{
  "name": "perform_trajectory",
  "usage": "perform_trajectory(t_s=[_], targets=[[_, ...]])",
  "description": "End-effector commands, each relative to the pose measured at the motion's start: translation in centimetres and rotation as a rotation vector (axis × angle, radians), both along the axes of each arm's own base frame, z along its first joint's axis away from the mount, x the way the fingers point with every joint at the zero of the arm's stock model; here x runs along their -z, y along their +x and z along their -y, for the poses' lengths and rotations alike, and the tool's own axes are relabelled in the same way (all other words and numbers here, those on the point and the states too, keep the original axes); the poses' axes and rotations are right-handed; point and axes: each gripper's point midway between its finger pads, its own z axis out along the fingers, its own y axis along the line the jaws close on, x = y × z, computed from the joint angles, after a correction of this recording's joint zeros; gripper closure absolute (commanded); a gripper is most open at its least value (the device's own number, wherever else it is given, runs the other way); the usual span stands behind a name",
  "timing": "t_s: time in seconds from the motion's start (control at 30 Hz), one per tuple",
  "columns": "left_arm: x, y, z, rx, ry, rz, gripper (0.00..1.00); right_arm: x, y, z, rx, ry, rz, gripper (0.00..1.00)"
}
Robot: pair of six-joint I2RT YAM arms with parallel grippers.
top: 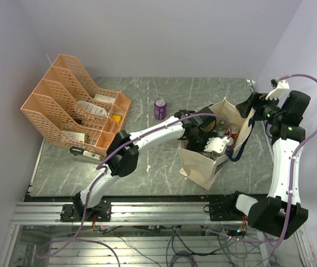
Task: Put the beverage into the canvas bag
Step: Place the drink in the canvas bag.
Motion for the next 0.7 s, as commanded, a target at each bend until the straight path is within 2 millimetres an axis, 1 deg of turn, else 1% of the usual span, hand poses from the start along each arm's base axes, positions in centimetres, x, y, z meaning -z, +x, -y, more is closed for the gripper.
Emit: perform_trajectory(t_s=[0.0, 0.1, 0.17, 0.33, 0.43, 0.53, 0.67], targets=[[-5.0, 0.7, 0.1, -0.051, -0.079, 0.049, 0.05, -1.1, 0.1, 0.2, 0.006, -0.003, 0.037, 0.18], [-7.0, 1.0, 0.5, -0.074, -0.124, 0.071, 0.05, -1.2, 0.1, 0.2, 0.004, -0.002, 0.040, 0.18], [-8.0, 1.1, 0.4, -0.076, -0.141, 0.085, 0.04, -1.2, 0.1, 0.1, 0.003, 0.000, 0.041, 0.18], [-9.1, 1.0, -0.4, -0.072, -0.135, 0.097, 0.02, -1.3, 0.2, 0.1, -0.001, 0.005, 0.042, 0.18], [-10.3, 1.2, -0.5, -0.081, -0.154, 0.095, 0.01, -1.4, 0.3, 0.0, -0.003, 0.008, 0.043, 0.18], [-12.4, 1.6, -0.4, -0.100, -0.203, 0.100, 0.01, -1.5, 0.4, 0.0, -0.005, 0.012, 0.045, 0.18], [-16.2, 2.6, -0.1, -0.155, -0.304, 0.104, 0.02, -1.6, 0.5, 0.0, -0.003, 0.017, 0.049, 0.19]])
